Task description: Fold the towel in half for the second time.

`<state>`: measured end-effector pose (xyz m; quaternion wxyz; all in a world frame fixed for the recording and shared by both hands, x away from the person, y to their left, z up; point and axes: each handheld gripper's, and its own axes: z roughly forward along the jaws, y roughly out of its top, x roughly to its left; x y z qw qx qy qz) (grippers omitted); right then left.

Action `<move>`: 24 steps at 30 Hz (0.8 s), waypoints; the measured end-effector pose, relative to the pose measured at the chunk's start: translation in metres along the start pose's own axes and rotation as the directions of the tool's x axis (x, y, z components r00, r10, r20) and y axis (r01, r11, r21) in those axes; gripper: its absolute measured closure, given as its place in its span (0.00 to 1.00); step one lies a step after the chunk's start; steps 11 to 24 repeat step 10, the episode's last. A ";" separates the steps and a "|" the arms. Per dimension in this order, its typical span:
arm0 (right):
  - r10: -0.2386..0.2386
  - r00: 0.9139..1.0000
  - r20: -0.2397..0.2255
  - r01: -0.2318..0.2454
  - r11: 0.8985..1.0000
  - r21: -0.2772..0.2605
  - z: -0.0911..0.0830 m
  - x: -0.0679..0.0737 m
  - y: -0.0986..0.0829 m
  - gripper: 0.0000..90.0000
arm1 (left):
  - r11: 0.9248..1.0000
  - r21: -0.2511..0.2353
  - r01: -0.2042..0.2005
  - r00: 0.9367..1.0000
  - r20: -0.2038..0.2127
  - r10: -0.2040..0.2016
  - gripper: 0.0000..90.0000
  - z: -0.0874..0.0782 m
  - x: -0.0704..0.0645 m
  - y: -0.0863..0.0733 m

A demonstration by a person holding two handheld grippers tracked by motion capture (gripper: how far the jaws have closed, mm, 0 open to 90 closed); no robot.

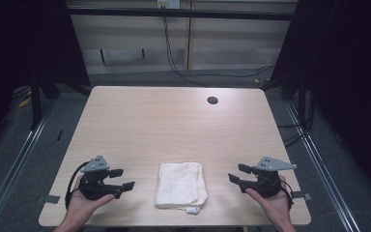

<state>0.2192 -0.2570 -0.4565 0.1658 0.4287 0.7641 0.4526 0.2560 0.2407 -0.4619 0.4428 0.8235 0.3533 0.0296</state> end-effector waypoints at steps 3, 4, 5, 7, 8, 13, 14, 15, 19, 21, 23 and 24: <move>0.018 1.000 0.007 -0.018 1.000 -0.015 -0.001 -0.005 -0.005 0.47 | 1.000 0.005 0.019 1.000 -0.018 -0.019 0.35 -0.001 0.006 -0.011; 0.026 1.000 0.004 -0.026 0.999 -0.021 -0.001 -0.007 -0.007 0.46 | 1.000 0.008 0.026 0.999 -0.022 -0.025 0.35 -0.002 0.009 -0.012; 0.037 0.999 0.004 -0.037 0.999 -0.023 -0.001 -0.008 -0.008 0.45 | 0.999 -0.001 0.040 0.999 -0.037 -0.040 0.35 -0.003 0.012 -0.012; 0.043 0.999 0.018 -0.042 0.999 -0.024 -0.001 -0.009 -0.010 0.43 | 0.998 -0.025 0.051 0.997 -0.053 -0.052 0.34 -0.006 0.013 -0.009; 0.050 0.999 0.020 -0.049 0.998 -0.025 -0.001 -0.010 -0.011 0.43 | 0.999 -0.027 0.027 0.997 -0.065 -0.029 0.33 -0.008 0.012 -0.008; 0.052 0.998 0.028 -0.051 0.998 -0.020 -0.002 -0.011 -0.012 0.42 | 0.999 -0.046 0.018 0.998 -0.057 -0.021 0.33 -0.010 0.012 -0.008; 0.052 0.998 0.028 -0.051 0.998 -0.020 -0.002 -0.011 -0.012 0.42 | 0.999 -0.046 0.018 0.998 -0.057 -0.021 0.33 -0.010 0.012 -0.008; 0.052 0.998 0.028 -0.051 0.998 -0.020 -0.002 -0.011 -0.012 0.42 | 0.999 -0.046 0.018 0.998 -0.057 -0.021 0.33 -0.010 0.012 -0.008; 0.052 0.998 0.028 -0.051 0.998 -0.020 -0.002 -0.011 -0.012 0.42 | 0.999 -0.046 0.018 0.998 -0.057 -0.021 0.33 -0.010 0.012 -0.008; 0.052 0.998 0.028 -0.051 0.998 -0.020 -0.002 -0.011 -0.012 0.42 | 0.999 -0.046 0.018 0.998 -0.057 -0.021 0.33 -0.010 0.012 -0.008; 0.052 0.998 0.028 -0.051 0.998 -0.020 -0.002 -0.011 -0.012 0.42 | 0.999 -0.046 0.018 0.998 -0.057 -0.021 0.33 -0.010 0.012 -0.008; 0.052 0.998 0.028 -0.051 0.998 -0.020 -0.002 -0.011 -0.012 0.42 | 0.999 -0.046 0.018 0.998 -0.057 -0.021 0.33 -0.010 0.012 -0.008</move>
